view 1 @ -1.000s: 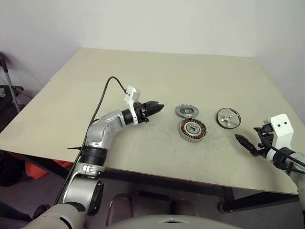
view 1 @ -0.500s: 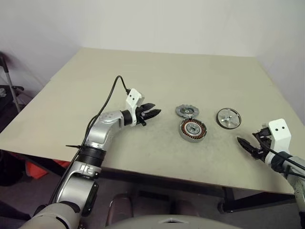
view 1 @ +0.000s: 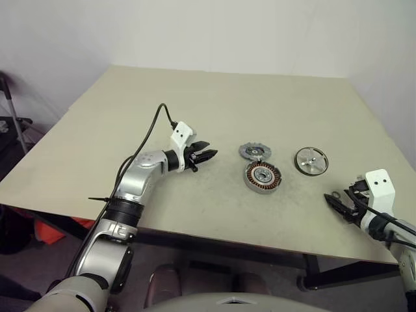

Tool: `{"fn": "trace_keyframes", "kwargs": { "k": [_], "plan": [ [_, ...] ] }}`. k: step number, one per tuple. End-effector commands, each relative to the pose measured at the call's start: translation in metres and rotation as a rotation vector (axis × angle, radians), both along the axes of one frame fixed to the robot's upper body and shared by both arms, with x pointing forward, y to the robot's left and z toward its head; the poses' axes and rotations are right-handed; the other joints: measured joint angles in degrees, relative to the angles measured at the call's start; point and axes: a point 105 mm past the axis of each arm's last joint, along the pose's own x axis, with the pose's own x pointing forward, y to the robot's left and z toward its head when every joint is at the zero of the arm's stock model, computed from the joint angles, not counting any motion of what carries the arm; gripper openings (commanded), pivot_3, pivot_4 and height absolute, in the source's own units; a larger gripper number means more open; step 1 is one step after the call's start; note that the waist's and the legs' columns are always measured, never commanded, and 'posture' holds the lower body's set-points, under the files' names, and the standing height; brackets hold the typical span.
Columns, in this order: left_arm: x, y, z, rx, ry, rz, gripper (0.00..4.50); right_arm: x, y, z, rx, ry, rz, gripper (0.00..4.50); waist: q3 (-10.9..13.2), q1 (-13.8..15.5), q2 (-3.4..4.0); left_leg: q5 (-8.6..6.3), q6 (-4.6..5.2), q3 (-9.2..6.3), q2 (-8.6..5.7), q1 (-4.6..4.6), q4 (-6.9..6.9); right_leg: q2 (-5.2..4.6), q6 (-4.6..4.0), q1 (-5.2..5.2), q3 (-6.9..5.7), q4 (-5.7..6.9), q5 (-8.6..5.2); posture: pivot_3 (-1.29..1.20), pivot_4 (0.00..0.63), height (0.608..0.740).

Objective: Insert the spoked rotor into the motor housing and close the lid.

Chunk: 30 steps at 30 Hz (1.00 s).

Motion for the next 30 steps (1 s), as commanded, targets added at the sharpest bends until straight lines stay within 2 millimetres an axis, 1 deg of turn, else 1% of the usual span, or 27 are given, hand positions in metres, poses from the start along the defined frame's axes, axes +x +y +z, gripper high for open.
{"fn": "trace_keyframes", "kwargs": {
  "k": [1,3,4,5,14,16,19,21,22,24,26,27,30],
  "plan": [
    [0.003,-0.003,0.017,-0.002,-0.072,-0.011,2.12,0.001,-0.005,-0.001,-0.003,-0.005,-0.023,1.66,0.0,0.0,0.0,0.0,0.0,0.0,-0.01,0.0,0.01,-0.02,0.0,0.02,0.0,0.0,0.0,0.0,0.0,0.74],
    [0.004,-0.002,0.017,0.001,-0.078,-0.007,2.12,0.002,-0.004,-0.001,-0.005,-0.004,-0.022,0.93,0.0,-0.01,-0.01,0.0,0.0,0.0,-0.04,0.02,0.03,-0.06,0.0,0.05,0.0,0.0,0.0,0.0,0.0,0.74],
    [0.004,-0.002,0.018,0.002,-0.08,-0.005,2.12,0.003,-0.004,-0.001,-0.008,-0.003,-0.02,0.65,-0.01,-0.01,-0.02,0.0,0.0,0.0,-0.06,0.02,0.05,-0.07,0.0,0.06,0.0,0.0,0.0,0.0,0.0,0.74],
    [0.005,-0.002,0.018,0.003,-0.083,-0.004,2.12,0.004,-0.003,-0.001,-0.009,-0.004,-0.017,0.55,-0.01,-0.01,-0.03,0.0,0.01,0.0,-0.06,0.03,0.05,-0.08,0.0,0.07,-0.01,0.0,0.0,0.0,0.0,0.74],
    [0.006,-0.003,0.019,0.011,-0.092,-0.004,2.12,0.01,0.002,0.004,0.0,-0.023,0.005,0.55,-0.01,-0.19,-0.02,0.0,0.01,0.0,-0.04,0.03,0.05,-0.06,0.0,0.08,-0.01,0.0,0.0,0.0,0.0,0.74],
    [0.006,-0.002,0.018,0.011,-0.091,-0.003,2.12,0.012,0.009,0.01,0.0,-0.044,0.038,0.56,-0.01,-0.2,-0.02,0.0,0.01,0.0,-0.04,0.03,0.05,-0.06,0.0,0.08,-0.01,0.0,0.0,0.0,0.0,0.74],
    [0.006,-0.003,0.018,0.012,-0.092,-0.003,2.12,0.019,0.023,0.027,-0.021,-0.096,0.103,0.56,-0.03,-0.22,0.01,0.0,0.01,0.0,-0.04,0.02,0.04,-0.06,0.0,0.05,-0.01,0.0,0.0,0.0,0.0,0.74],
    [0.006,-0.004,0.018,0.011,-0.093,-0.007,2.12,0.028,0.04,0.046,-0.025,-0.152,0.167,0.56,-0.05,-0.35,0.06,0.0,0.01,0.0,-0.03,0.0,0.02,-0.06,0.0,0.01,-0.01,0.01,0.0,0.0,0.0,0.74],
    [0.006,-0.005,0.019,0.01,-0.094,-0.01,2.12,0.033,0.054,0.057,-0.018,-0.182,0.215,0.56,-0.05,-0.48,0.06,0.0,0.01,0.0,-0.03,-0.01,0.02,-0.05,0.0,-0.01,-0.01,0.01,0.0,0.0,0.0,0.74],
    [0.006,-0.006,0.02,0.009,-0.097,-0.013,2.12,0.038,0.078,0.071,-0.009,-0.217,0.297,0.56,-0.06,-0.81,0.07,0.0,0.0,0.0,-0.02,0.0,0.01,-0.05,0.0,-0.01,-0.01,0.02,0.0,0.0,0.0,0.74],
    [0.006,-0.007,0.02,0.009,-0.1,-0.014,2.12,0.043,0.1,0.079,0.007,-0.235,0.366,0.56,-0.06,-1.05,0.07,0.01,0.0,-0.01,0.0,0.01,0.01,-0.04,0.0,0.0,-0.01,0.04,0.0,0.0,0.0,0.74],
    [0.006,-0.007,0.02,0.009,-0.101,-0.014,2.12,0.044,0.108,0.08,0.01,-0.238,0.39,0.56,-0.06,-1.07,0.06,0.01,-0.01,-0.02,0.01,0.0,0.01,-0.03,0.0,0.0,-0.01,0.04,0.0,0.0,0.0,0.74],
    [0.007,-0.008,0.021,0.01,-0.105,-0.012,2.12,0.052,0.133,0.078,0.047,-0.231,0.449,0.56,-0.06,-1.05,0.06,0.05,-0.08,-0.04,0.01,-0.01,0.01,-0.04,0.0,0.01,-0.01,0.02,0.0,0.0,0.0,0.74]
  ]
}}
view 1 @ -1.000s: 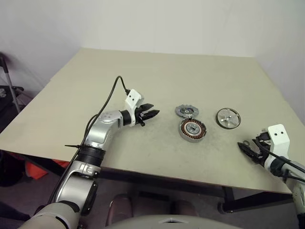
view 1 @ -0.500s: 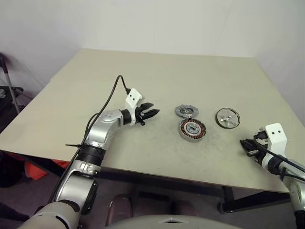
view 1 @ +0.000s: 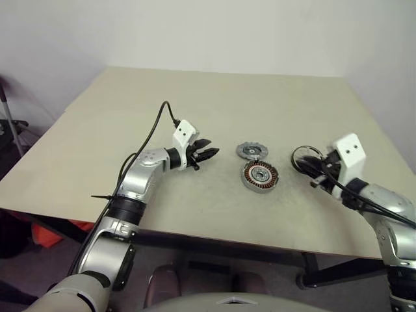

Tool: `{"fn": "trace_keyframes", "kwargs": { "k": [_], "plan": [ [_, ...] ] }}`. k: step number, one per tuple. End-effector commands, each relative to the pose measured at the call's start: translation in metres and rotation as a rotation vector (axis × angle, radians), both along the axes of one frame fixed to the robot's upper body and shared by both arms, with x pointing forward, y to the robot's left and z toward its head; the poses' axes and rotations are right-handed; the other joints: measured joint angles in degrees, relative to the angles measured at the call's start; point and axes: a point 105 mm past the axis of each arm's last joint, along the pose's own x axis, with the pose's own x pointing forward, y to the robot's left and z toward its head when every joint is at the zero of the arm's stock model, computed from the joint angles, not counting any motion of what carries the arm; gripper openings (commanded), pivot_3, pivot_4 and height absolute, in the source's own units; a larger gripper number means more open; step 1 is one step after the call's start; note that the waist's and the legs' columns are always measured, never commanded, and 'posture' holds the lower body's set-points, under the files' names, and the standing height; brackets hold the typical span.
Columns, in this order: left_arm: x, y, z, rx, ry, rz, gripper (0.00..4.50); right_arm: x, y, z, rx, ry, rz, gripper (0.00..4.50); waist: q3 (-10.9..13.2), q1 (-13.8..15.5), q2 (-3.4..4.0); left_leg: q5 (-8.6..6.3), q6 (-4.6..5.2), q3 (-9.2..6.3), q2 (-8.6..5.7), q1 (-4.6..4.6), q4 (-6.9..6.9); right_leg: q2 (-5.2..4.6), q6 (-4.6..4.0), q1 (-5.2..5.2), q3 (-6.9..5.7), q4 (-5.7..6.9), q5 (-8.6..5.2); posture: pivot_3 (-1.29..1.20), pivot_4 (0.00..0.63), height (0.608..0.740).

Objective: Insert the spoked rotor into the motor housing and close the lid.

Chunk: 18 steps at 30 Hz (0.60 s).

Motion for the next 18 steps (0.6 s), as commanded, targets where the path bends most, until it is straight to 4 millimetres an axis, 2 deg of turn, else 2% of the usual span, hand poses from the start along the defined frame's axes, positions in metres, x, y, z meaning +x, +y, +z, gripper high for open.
{"fn": "trace_keyframes", "kwargs": {
  "k": [1,8,18],
  "plan": [
    [0.003,-0.003,0.015,-0.008,-0.061,-0.004,2.12,0.007,0.028,-0.002,0.033,0.01,0.069,0.56,0.0,0.0,0.01,0.04,-0.06,0.0,0.0,-0.02,0.0,0.0,0.0,0.0,0.0,0.0,0.0,0.0,0.0,0.74],
    [0.004,0.004,0.016,-0.001,-0.073,0.02,2.12,0.012,0.038,-0.03,0.041,0.089,0.074,0.56,0.0,-0.13,0.0,0.06,-0.11,0.0,-0.03,-0.1,0.0,-0.03,0.0,-0.05,0.0,-0.02,0.0,0.0,0.0,0.74],
    [0.006,0.009,0.016,0.014,-0.082,0.036,2.12,0.008,0.052,-0.042,0.058,0.117,0.104,0.56,0.0,-0.27,0.0,0.09,-0.16,0.0,0.0,-0.07,-0.02,-0.01,0.0,-0.05,0.0,0.0,0.0,0.0,0.0,0.74]
  ]
}}
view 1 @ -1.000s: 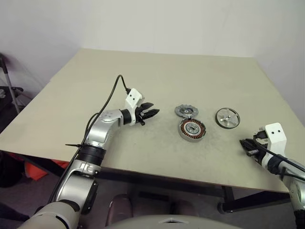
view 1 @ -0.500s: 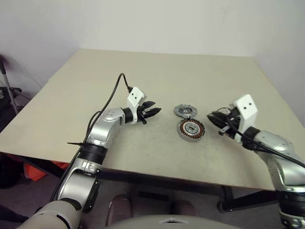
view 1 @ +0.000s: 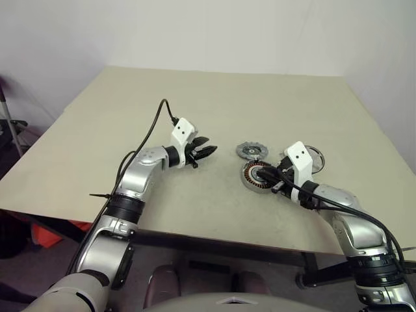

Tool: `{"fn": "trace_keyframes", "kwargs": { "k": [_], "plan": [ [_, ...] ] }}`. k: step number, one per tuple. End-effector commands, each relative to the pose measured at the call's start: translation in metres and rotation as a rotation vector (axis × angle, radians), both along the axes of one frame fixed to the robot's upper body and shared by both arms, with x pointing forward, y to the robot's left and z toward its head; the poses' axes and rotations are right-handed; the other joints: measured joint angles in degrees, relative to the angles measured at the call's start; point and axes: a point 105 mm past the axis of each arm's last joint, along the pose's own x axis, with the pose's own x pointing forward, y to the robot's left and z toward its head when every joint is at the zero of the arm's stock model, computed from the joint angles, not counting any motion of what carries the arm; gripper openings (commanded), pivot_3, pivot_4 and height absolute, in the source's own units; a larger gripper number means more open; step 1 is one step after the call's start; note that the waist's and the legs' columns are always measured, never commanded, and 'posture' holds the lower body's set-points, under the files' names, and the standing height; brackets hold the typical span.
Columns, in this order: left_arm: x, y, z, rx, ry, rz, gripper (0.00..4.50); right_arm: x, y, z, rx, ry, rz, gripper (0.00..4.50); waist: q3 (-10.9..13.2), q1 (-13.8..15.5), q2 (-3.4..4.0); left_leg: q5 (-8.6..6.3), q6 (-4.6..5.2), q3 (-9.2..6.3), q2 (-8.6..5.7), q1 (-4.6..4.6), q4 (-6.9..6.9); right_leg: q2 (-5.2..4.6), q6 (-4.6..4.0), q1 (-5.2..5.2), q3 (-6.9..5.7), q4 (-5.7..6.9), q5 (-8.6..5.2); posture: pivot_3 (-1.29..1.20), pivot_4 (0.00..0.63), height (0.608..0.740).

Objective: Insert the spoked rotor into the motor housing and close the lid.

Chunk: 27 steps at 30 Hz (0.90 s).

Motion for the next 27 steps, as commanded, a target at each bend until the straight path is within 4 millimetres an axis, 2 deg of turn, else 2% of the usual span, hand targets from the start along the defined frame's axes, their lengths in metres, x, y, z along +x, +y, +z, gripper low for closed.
{"fn": "trace_keyframes", "kwargs": {
  "k": [1,10,18,24,27],
  "plan": [
    [0.002,0.002,0.016,-0.005,-0.066,0.004,2.12,0.001,0.007,0.007,0.009,-0.038,0.02,0.56,0.0,-0.01,0.0,0.0,0.0,0.0,0.0,0.0,0.0,0.0,0.0,0.0,0.0,0.0,0.0,0.0,0.0,0.74],
    [0.004,0.002,0.017,-0.003,-0.073,0.009,2.12,0.005,0.0,-0.006,-0.004,-0.007,-0.022,0.56,0.0,-0.04,0.0,0.01,-0.02,0.0,0.0,0.03,0.0,0.0,0.0,0.02,0.0,0.01,0.0,0.0,0.0,0.74],
    [0.004,0.002,0.016,-0.001,-0.073,0.013,2.12,-0.001,0.0,-0.002,-0.001,-0.008,0.017,0.56,0.0,-0.04,-0.01,0.03,-0.05,0.0,0.0,0.06,0.0,0.0,0.0,0.04,0.01,0.03,0.0,0.0,0.0,0.74],
    [0.005,0.002,0.015,-0.001,-0.074,0.015,2.12,-0.005,0.004,0.004,-0.012,-0.05,0.046,2.63,0.0,-0.03,-0.01,0.02,-0.04,0.0,0.01,0.04,-0.02,0.01,0.0,0.03,0.0,0.0,0.0,0.0,0.0,0.74],
    [0.005,0.003,0.014,-0.001,-0.073,0.015,2.12,-0.004,0.005,0.01,-0.004,-0.073,0.043,2.63,0.0,-0.03,-0.01,0.02,-0.04,0.0,0.01,0.04,-0.02,0.01,0.0,0.02,0.0,0.0,0.0,0.0,0.0,0.74]
  ]
}}
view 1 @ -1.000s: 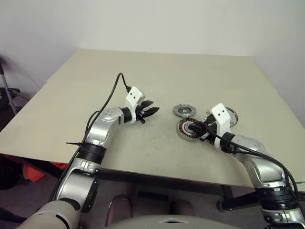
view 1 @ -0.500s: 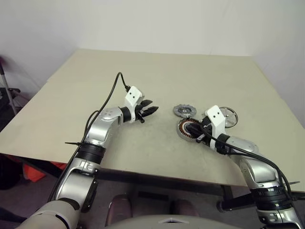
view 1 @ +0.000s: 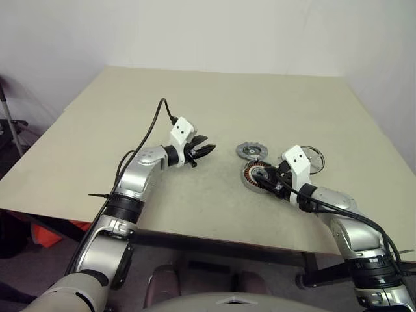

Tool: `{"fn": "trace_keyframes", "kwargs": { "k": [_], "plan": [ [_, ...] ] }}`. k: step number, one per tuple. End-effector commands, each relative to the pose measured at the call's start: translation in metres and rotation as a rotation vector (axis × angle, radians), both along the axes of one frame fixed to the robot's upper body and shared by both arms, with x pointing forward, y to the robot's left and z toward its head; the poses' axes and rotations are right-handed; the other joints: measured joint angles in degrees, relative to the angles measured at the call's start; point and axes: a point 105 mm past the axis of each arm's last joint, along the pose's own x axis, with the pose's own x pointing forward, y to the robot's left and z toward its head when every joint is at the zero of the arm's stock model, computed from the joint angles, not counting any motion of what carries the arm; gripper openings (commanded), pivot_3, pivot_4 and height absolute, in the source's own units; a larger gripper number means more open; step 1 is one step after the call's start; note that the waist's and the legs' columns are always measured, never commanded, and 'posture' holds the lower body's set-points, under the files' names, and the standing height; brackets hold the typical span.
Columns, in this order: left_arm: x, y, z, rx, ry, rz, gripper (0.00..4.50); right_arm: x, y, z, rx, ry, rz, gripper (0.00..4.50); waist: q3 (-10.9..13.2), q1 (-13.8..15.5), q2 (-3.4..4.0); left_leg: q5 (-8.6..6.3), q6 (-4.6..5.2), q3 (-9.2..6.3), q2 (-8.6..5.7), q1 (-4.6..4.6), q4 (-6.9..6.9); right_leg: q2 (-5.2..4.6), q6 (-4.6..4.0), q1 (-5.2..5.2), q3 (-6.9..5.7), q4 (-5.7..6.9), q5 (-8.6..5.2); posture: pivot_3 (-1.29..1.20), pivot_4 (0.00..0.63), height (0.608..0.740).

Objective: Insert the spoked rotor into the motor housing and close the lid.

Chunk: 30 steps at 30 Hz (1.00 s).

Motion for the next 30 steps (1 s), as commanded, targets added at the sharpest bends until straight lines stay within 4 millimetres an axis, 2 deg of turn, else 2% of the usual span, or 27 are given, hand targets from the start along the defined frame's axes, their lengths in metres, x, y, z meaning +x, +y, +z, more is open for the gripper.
{"fn": "trace_keyframes", "kwargs": {
  "k": [1,8,10,14,19,23,26,28,30],
  "plan": [
    [0.003,0.0,0.014,-0.01,-0.052,-0.002,2.12,0.001,0.005,0.018,0.009,-0.07,0.021,2.63,0.0,-0.01,0.0,0.0,0.0,0.0,0.0,0.0,0.0,0.0,0.0,0.0,0.0,0.0,0.0,0.0,0.0,0.74],
    [0.003,0.001,0.013,-0.009,-0.053,0.0,2.12,0.01,0.002,0.035,0.057,-0.117,-0.01,2.63,0.0,-0.02,0.0,0.0,0.0,0.0,0.0,-0.01,0.0,0.0,0.0,-0.01,0.0,0.0,0.0,0.0,0.0,0.74],
    [0.003,0.001,0.013,-0.009,-0.053,0.001,2.12,0.015,-0.004,0.039,0.064,-0.131,-0.042,2.02,0.0,-0.01,0.0,0.0,0.0,0.0,0.0,-0.01,0.0,0.0,0.0,-0.01,0.0,0.0,0.0,0.0,0.0,0.74],
    [0.003,0.001,0.012,-0.01,-0.053,0.004,2.12,0.025,-0.029,0.044,0.011,-0.169,-0.137,0.64,0.0,0.0,0.0,0.0,-0.01,0.0,-0.01,-0.02,0.0,0.0,0.0,-0.01,0.0,0.0,0.0,0.0,0.0,0.74],
    [0.003,0.0,0.011,-0.01,-0.052,0.008,2.12,0.044,-0.089,0.07,0.017,-0.241,-0.4,0.64,0.0,0.02,0.0,0.01,-0.01,0.01,-0.06,-0.03,0.01,-0.03,0.0,-0.02,0.0,0.0,0.0,0.0,0.0,0.74],
    [0.003,-0.001,0.01,-0.009,-0.05,0.008,2.12,0.044,-0.129,0.08,0.097,-0.215,-0.564,0.64,0.0,0.03,0.0,0.01,-0.02,0.01,-0.02,-0.03,0.0,0.0,0.0,-0.02,0.0,0.01,0.0,0.0,0.0,0.74],
    [0.003,-0.002,0.01,-0.011,-0.049,0.007,2.12,0.041,-0.157,0.079,0.163,-0.179,-0.676,0.64,0.0,0.04,0.01,0.01,-0.01,0.01,-0.02,-0.03,-0.01,0.01,0.0,-0.02,-0.01,0.0,0.0,0.0,0.0,0.74],
    [0.003,-0.002,0.01,-0.01,-0.048,0.007,2.12,0.035,-0.171,0.073,0.189,-0.138,-0.719,1.02,0.0,0.04,0.01,0.01,-0.01,0.01,-0.03,-0.04,0.0,0.0,0.0,-0.02,0.0,0.0,0.0,0.0,0.0,0.74],
    [0.003,-0.002,0.009,-0.007,-0.047,0.006,2.12,0.028,-0.18,0.063,0.299,-0.073,-0.769,1.6,0.0,0.04,0.01,0.01,-0.01,0.02,-0.04,-0.03,0.0,0.0,0.0,-0.02,0.0,0.0,0.0,0.0,0.0,0.74]
  ]
}}
